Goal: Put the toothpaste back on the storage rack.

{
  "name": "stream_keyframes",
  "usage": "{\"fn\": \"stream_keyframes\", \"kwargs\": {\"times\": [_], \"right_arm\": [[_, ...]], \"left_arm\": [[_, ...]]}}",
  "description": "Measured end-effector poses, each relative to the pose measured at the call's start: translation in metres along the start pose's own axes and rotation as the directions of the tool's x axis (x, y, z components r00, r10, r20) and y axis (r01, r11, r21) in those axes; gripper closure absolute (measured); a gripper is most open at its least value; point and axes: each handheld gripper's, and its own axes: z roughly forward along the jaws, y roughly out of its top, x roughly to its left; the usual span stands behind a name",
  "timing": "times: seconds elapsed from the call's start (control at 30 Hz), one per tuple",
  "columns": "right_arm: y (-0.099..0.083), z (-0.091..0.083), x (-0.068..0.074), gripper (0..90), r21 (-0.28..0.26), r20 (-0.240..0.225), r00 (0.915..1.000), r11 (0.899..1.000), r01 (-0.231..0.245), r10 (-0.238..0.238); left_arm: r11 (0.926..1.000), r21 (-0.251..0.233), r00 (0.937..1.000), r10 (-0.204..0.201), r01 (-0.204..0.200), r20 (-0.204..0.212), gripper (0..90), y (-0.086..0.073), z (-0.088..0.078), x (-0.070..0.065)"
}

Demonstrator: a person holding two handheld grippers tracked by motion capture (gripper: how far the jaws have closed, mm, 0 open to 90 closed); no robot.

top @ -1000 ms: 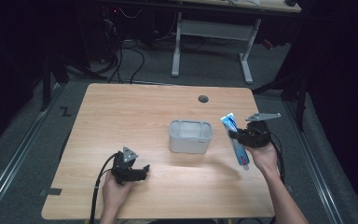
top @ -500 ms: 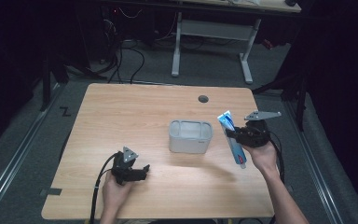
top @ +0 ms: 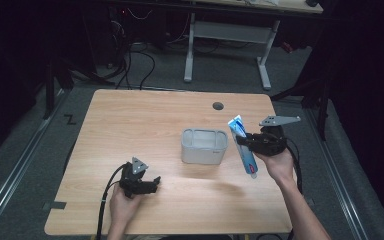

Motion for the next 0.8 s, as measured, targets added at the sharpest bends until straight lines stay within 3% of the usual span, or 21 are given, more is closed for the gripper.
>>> {"fn": "stream_keyframes", "kwargs": {"times": [0.8], "right_arm": [[0.027,-0.002,0.02,73.2,-0.059,-0.046,0.997,0.996,0.06,-0.063]], "left_arm": [[1.0,0.002,1.0,0.004,-0.004,-0.003,17.4,0.0,0.0,0.0]]}}
